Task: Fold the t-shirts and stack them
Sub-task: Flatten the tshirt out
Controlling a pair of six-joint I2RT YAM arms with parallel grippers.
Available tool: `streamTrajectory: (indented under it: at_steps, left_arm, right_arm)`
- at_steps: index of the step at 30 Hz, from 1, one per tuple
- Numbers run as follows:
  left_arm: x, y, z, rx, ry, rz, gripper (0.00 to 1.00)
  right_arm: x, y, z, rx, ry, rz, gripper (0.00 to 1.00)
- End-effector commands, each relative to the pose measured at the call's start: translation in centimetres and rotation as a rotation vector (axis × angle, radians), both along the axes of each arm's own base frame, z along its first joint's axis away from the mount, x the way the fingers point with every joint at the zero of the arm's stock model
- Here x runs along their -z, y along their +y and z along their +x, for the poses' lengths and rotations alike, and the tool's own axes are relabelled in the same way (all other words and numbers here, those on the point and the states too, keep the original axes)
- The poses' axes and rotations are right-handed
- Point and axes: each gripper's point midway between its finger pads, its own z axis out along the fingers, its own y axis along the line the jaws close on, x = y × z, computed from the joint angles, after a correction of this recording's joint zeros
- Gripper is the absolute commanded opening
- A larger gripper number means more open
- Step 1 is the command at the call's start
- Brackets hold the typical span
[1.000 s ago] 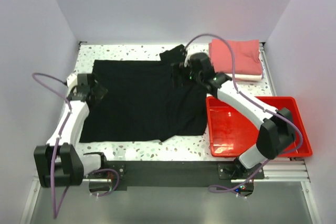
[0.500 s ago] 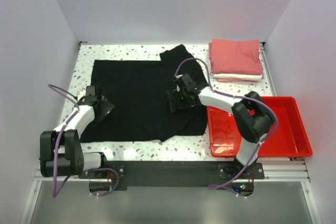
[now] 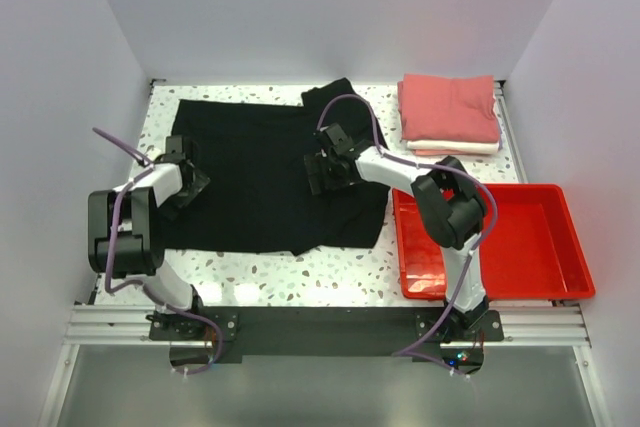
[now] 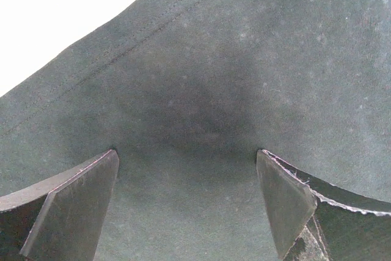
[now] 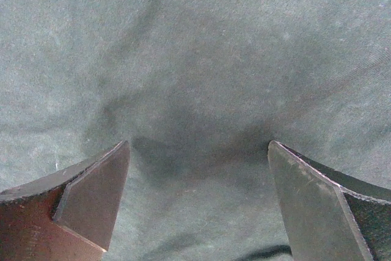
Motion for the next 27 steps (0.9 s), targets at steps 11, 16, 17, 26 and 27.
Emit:
streamTrajectory:
  at_steps: [11,16,17,26,27]
  left_arm:
    - [-6.0,-1.8,3.0,0.069,-0.201,-0.114,1.00]
    - [-6.6,-4.3,-0.5,0.102,-0.272,-0.200,1.00]
    - [-6.4,-5.2,-1.0,0.122,-0.280,-0.235,1.00]
    - [-4.9,-10.6,-6.1,0.285,-0.274,-0.278,1.00]
    - [-4.7,-10.6,-6.4,0.287,-0.271,-0.279,1.00]
  right_arm:
    - [-8.9,1.5,-0.3,-0.242,-0.134,0.104,0.99]
    - [-8.0,-0.2,-7.3,-0.350,-0.091,0.066,0.99]
    - [-8.7,-0.5,-8.3,-0.361,-0.105,0.069,0.99]
    - [-3.1,-3.9,-13.9,-0.388,-0.015,-0.081,0.95]
    - [-2.8,-3.8,-13.8,-0.390,-0.013,-0.089,0.93]
